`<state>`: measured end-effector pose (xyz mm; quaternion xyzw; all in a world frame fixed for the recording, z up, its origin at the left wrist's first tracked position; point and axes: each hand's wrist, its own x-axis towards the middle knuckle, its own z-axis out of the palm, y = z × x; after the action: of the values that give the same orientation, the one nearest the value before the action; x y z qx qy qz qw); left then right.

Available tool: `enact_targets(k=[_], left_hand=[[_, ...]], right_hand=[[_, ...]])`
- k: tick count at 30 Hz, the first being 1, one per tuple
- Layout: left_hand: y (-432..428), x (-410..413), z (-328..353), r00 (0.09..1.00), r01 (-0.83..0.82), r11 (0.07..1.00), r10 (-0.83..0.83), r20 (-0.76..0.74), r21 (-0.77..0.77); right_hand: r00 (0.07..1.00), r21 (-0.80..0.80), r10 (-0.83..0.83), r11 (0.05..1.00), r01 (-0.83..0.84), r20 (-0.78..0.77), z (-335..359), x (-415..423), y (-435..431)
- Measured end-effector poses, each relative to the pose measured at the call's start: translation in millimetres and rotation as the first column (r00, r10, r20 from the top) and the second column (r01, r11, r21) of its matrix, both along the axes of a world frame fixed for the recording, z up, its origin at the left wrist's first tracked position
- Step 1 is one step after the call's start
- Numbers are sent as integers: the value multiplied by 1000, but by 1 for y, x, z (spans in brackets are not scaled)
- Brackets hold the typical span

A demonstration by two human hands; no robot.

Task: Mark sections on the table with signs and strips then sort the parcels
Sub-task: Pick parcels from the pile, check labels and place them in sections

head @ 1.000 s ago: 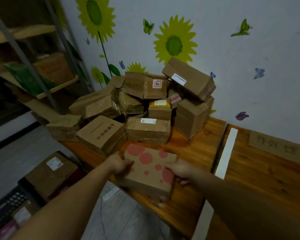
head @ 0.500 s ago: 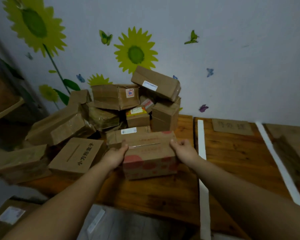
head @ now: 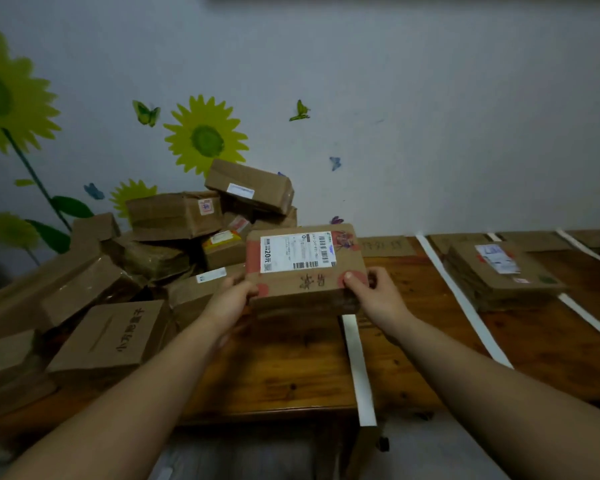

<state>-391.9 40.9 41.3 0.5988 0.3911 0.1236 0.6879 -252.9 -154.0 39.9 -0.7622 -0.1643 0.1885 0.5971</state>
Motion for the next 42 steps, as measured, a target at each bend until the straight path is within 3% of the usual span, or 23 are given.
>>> enact_targets(k=[10, 18, 26, 29, 33, 35, 39, 42], left_hand=[[-115, 69, 33, 974, 94, 989, -115, 196, 116], [-248, 152, 34, 942, 223, 968, -245, 230, 117], [-347, 228, 23, 911, 347, 916, -380, 162, 201], [-369, 256, 17, 884, 443, 883, -459, 90, 151], [-396, 295, 9, 842, 532, 839, -539, 38, 116], [-405, 318, 7, 810, 577, 811, -583, 65, 99], [-414, 372, 3, 698, 704, 704, -710, 90, 93], [-419, 412, 6, 659, 745, 658, -751, 34, 108]], right_hand=[[993, 30, -103, 994, 101, 56, 28, 45, -128], [976, 49, -216, 976, 214, 28, 34, 103, -272], [930, -11, -350, 935, 354, 114, 28, 149, -387], [883, -11, -431, 898, 440, 185, 26, 171, -411], [827, 138, -556, 829, 543, 82, 23, 203, -423], [850, 183, -523, 844, 505, 67, 25, 219, -422], [933, 66, -334, 942, 328, 136, 30, 255, -425], [934, 33, -330, 944, 329, 134, 42, 285, -430]])
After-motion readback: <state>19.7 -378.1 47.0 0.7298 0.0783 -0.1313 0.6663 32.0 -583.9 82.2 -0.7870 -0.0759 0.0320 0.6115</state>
